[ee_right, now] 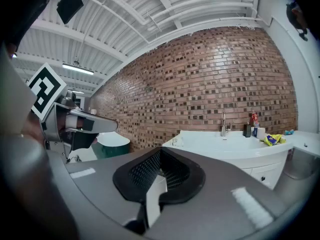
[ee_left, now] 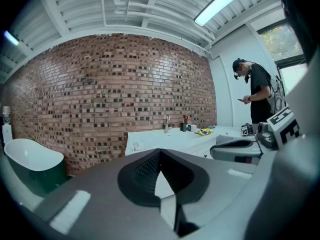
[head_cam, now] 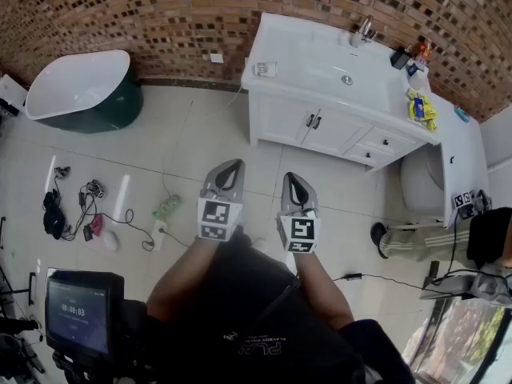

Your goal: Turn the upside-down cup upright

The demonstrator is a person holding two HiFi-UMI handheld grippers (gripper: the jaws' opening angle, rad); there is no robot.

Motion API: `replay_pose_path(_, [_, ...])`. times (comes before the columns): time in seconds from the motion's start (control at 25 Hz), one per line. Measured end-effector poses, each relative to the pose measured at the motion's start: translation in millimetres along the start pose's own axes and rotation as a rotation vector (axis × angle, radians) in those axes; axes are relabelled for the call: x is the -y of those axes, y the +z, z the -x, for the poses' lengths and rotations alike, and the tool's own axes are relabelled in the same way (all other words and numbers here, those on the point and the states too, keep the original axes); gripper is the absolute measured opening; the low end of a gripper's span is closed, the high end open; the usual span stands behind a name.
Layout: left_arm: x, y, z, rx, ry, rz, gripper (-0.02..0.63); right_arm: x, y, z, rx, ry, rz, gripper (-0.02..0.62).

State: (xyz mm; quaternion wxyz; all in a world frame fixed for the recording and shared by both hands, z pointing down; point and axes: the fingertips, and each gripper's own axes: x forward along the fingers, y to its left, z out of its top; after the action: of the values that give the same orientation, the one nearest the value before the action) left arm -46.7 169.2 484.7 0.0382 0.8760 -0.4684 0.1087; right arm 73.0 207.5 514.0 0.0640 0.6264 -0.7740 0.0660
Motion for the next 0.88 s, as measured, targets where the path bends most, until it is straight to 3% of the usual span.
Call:
replay_pose_path(0.4, [-12,8,-39,0.016,-0.038,-0.043,-0.002,8,3,-42,-0.009,0.001,0.008,0.014])
replay_pose_path(0.88, [-59,12,-104,-0.003,-0.044,-0.017,-0.002,15,8,-116,-0.039,0.027,-0.002,0.014])
